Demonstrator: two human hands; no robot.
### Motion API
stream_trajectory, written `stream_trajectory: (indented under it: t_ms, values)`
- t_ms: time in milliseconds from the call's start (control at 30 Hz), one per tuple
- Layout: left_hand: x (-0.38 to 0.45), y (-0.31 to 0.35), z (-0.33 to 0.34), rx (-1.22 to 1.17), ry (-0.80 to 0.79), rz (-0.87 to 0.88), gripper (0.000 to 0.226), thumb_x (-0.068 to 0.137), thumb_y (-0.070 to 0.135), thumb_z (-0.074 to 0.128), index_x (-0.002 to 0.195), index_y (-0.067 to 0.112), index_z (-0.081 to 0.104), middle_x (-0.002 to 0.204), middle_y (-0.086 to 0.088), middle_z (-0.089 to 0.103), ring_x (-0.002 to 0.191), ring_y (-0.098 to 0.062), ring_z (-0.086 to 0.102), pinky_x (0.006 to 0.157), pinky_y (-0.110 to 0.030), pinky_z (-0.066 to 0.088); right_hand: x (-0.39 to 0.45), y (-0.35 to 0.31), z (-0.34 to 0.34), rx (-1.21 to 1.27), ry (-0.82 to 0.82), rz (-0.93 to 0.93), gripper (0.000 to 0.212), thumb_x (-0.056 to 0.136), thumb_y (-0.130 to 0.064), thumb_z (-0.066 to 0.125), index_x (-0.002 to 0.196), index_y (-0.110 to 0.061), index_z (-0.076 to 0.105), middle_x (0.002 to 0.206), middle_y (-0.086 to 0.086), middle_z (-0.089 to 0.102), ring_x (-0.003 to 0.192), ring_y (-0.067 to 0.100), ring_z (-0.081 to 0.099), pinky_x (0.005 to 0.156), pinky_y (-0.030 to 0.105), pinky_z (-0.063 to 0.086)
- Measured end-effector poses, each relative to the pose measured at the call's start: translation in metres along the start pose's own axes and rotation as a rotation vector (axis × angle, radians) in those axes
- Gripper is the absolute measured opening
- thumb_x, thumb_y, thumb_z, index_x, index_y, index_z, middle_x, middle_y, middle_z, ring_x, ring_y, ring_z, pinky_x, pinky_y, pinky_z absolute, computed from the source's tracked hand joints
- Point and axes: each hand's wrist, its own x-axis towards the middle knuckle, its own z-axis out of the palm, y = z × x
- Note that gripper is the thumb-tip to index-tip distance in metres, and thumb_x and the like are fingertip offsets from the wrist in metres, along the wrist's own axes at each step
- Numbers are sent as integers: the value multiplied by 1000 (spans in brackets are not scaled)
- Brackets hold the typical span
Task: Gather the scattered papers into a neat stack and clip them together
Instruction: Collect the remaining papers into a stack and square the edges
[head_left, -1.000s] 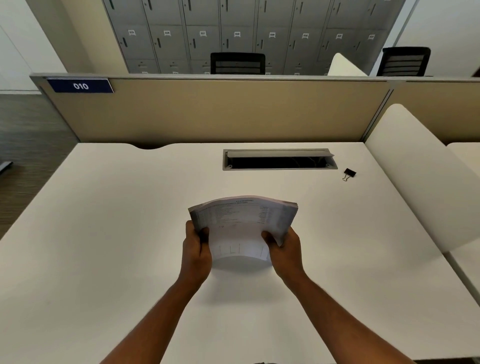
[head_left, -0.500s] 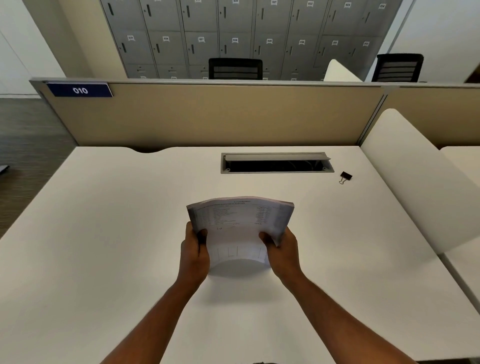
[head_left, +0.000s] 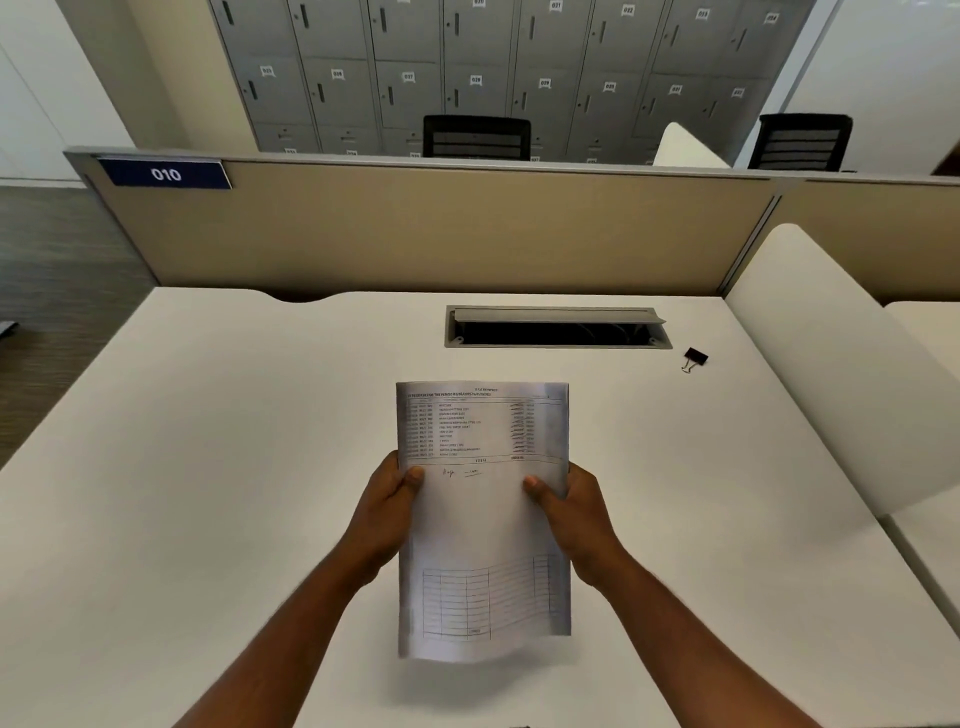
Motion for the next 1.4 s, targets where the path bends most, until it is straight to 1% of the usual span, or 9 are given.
stream_trajectory:
  t_ms: [133,267,500,700,833,967,1100,1300,1400]
  values:
    - [0,-3,-1,-64,-24,-83,26,104,32,38,124,26,53,121,6,66,108,-13,66,87,-34,58,1,3,-2,-38,29,-1,16,95,-19,70,108,-26,68,110,-3,75,97,19,73,87,43,62]
    - [1,-9,0,-53,-19,-86,29,104,35,38,127,26,53,123,4,66,108,-18,67,89,-45,58,0,1,1,-58,30,-2,14,95,-17,68,100,-31,65,110,-5,74,97,18,72,86,41,62]
    - [6,-8,2,-93,-23,-130,30,104,32,40,126,22,57,118,1,70,103,-22,70,87,-47,58,1,6,3,-25,25,34,18,95,-17,69,113,-22,67,112,-1,75,98,21,73,88,44,62]
    - [15,-17,2,0,32,-192,28,105,24,41,123,18,62,116,2,71,101,-19,70,87,-42,59,4,8,1,-10,-24,84,16,95,-24,70,110,-26,68,111,-4,75,95,19,75,83,40,64]
    - [18,-22,-3,9,25,-258,27,105,21,41,121,16,62,114,0,71,103,-22,69,89,-42,57,10,10,0,49,-51,116,17,93,-18,72,110,-23,71,109,-3,78,95,20,76,84,41,63]
    - [24,-25,-3,-1,2,-272,26,104,23,42,124,20,59,118,1,69,106,-22,67,93,-47,55,16,18,3,59,-13,171,16,92,-12,71,108,-17,73,105,2,78,92,23,76,83,41,63]
    - [27,-23,4,-18,13,-269,24,105,27,38,117,28,59,112,6,70,101,-17,69,87,-39,57,21,24,6,46,41,194,15,92,-12,71,106,-18,72,102,0,78,89,22,76,79,37,64]
    - [41,-28,3,114,90,-305,30,106,24,34,116,19,62,114,-4,69,100,-23,67,89,-44,56,30,33,14,82,11,244,19,90,-13,73,109,-15,73,103,3,79,91,24,76,83,42,64]
    - [52,-31,2,156,81,-316,29,106,24,35,117,17,61,114,-5,68,100,-24,66,85,-39,56,40,31,15,120,-5,264,19,91,-14,72,109,-15,73,104,1,79,92,22,76,84,41,63]
